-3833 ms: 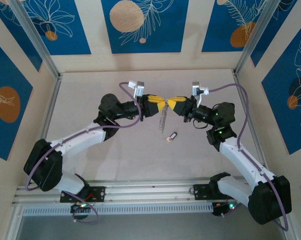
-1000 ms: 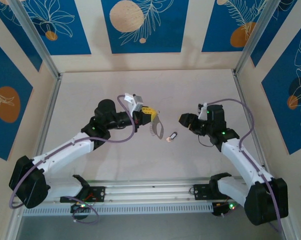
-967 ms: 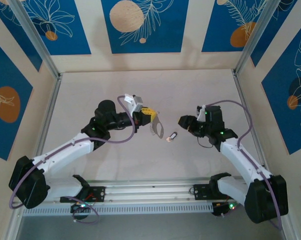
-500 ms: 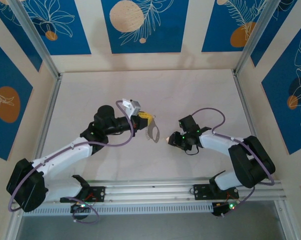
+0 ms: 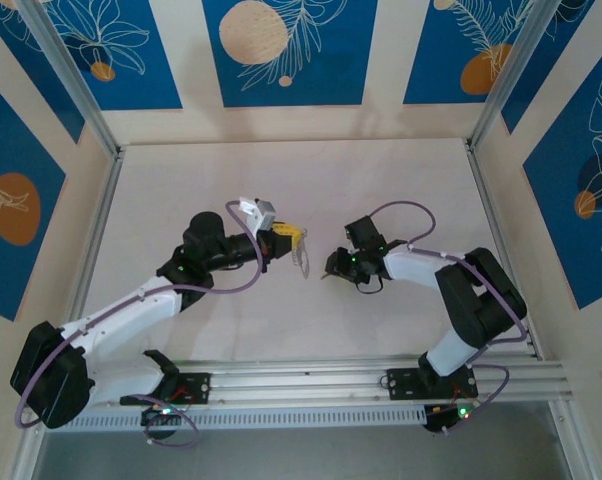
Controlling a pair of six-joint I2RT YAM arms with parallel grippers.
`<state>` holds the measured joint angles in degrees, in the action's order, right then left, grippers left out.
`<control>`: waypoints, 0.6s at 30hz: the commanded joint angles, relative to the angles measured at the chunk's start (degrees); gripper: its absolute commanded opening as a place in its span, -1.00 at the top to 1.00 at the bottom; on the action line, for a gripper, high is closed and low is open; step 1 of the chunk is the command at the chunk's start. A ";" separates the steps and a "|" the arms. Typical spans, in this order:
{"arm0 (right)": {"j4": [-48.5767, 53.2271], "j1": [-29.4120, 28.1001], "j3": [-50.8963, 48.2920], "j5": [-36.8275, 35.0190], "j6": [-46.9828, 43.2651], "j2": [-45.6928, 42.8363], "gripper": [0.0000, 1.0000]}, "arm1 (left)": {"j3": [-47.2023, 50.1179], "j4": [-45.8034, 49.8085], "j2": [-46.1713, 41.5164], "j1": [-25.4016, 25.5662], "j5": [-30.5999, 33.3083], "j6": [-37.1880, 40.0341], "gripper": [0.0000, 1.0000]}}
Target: Put the keys on the keyring
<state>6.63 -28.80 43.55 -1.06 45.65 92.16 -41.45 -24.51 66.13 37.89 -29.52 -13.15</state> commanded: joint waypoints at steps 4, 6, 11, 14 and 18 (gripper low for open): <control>-10.44 1.28 0.26 4.77 -1.54 -0.75 0.36 | 0.93 -3.06 -1.70 -0.71 -1.05 -1.19 1.00; -8.88 1.17 0.42 3.50 -1.70 -1.83 0.36 | 1.27 -3.52 -1.96 -0.76 -0.85 -1.49 1.00; 0.23 0.20 2.35 -2.25 -0.92 -1.19 0.23 | 1.37 -3.60 -2.23 -0.83 -0.49 -1.40 1.00; 2.88 -1.35 3.17 -5.08 0.17 0.00 0.05 | 1.46 -3.75 -2.32 -0.93 -0.57 -1.49 1.00; 4.40 -3.08 5.03 -7.55 0.67 1.97 -0.02 | 1.20 -3.43 -2.41 -1.05 -0.67 -1.42 1.00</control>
<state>7.40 -30.83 46.48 -4.97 45.63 92.49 -40.10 -24.88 65.12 37.60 -29.50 -13.63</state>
